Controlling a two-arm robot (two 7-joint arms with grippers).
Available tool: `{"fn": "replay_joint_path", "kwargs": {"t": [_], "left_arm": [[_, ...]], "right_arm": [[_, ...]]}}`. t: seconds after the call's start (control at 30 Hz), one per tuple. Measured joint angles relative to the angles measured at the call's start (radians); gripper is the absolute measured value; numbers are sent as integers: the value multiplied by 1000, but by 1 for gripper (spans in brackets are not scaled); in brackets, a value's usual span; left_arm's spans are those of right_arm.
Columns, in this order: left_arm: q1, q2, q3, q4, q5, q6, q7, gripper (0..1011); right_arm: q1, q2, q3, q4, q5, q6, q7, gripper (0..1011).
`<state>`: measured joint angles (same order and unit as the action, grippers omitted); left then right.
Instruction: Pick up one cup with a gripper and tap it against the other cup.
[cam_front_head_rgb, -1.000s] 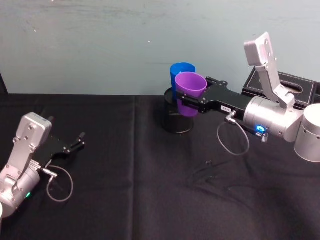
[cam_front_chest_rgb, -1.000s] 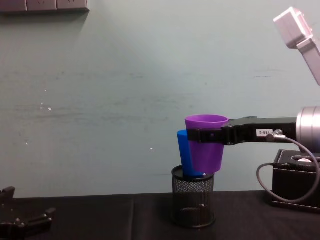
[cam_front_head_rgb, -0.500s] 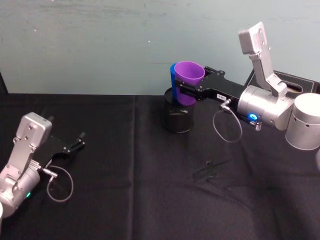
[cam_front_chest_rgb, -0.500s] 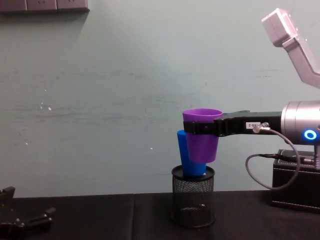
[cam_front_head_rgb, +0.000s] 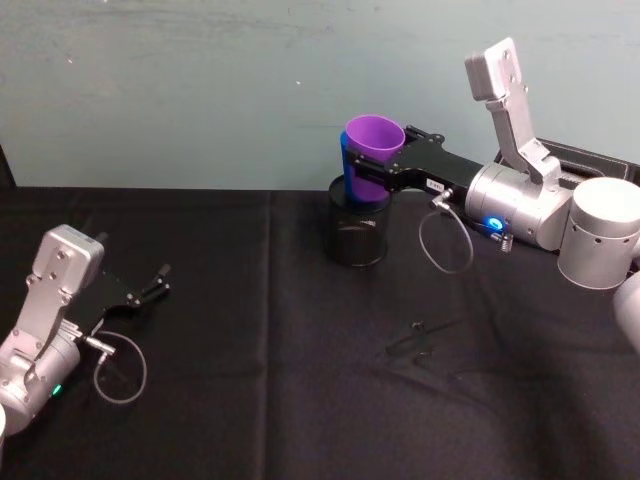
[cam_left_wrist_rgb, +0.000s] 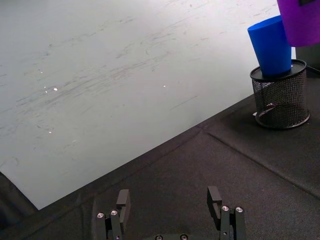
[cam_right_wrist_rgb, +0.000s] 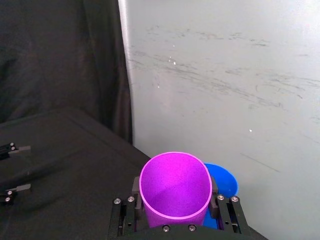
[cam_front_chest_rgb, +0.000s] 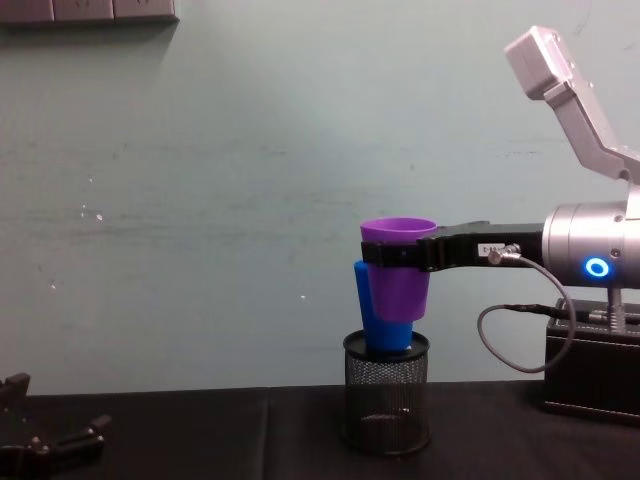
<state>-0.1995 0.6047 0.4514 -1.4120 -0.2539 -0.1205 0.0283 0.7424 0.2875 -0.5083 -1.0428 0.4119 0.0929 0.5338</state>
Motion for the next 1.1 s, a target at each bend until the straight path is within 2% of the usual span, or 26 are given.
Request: {"fn": "replay_joint_path", "kwargs": {"t": [0.53, 0.87, 1.1], "left_arm": [[0, 0, 0, 0, 0, 0, 0, 1011], [0, 0, 0, 0, 0, 0, 0, 1011], [0, 0, 0, 0, 0, 0, 0, 1011]], "right_arm": [[20, -28, 13, 37, -29, -12, 3, 728], [21, -32, 29, 50, -32, -5, 3, 726], [21, -32, 28, 49, -32, -5, 4, 728]]}}
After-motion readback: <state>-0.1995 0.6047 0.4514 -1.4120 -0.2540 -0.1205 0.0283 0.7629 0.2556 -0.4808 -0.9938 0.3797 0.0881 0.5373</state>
